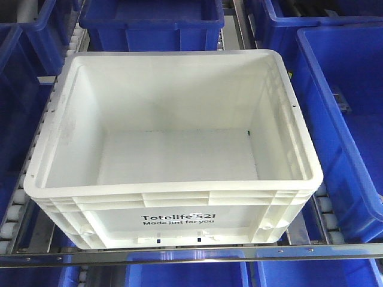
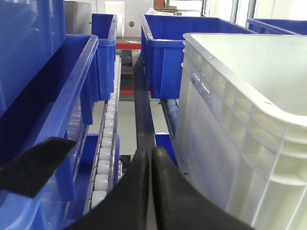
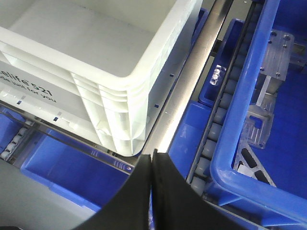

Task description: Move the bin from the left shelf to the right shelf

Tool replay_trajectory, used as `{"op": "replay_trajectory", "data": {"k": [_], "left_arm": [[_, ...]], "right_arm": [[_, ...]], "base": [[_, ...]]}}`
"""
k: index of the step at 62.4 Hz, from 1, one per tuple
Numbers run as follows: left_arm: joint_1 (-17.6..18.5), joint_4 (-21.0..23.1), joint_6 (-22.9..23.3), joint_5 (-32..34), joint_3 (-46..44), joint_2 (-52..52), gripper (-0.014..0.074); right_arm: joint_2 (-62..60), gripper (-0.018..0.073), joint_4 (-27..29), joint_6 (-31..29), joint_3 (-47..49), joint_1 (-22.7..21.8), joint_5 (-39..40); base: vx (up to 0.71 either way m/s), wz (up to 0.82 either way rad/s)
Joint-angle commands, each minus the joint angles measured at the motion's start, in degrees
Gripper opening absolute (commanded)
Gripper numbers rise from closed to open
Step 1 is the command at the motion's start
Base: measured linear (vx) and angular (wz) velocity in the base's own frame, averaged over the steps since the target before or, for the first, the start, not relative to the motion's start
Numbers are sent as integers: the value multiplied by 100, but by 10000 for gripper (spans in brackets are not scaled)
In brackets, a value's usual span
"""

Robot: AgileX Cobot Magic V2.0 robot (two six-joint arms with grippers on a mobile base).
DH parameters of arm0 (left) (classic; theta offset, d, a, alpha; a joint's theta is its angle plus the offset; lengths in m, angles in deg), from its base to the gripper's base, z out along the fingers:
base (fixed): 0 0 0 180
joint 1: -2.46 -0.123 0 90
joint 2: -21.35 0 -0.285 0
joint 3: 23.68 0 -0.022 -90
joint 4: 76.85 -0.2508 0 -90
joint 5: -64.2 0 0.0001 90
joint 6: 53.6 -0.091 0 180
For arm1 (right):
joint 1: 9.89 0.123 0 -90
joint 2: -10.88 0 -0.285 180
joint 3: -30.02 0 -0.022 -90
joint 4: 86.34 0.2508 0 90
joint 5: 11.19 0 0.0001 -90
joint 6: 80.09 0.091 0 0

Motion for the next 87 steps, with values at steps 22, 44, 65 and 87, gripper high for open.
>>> {"op": "replay_trajectory", "data": {"k": [22,44,65,87], "left_arm": [[30,18,58,792,-123,-72,-6],[52,18,63,887,-123,-72,-6],[52,18,63,886,-123,-66,-6],[52,18,63,886,-123,-66,-6]], "right_arm": [[33,-8,-29,-61,145,-4,332],[33,-8,-29,-61,145,-4,332],[33,-8,-29,-54,145,-4,332],[33,-8,-29,-54,145,-4,332]], "base": [[0,0],[0,0],[0,0],[0,0]]}}
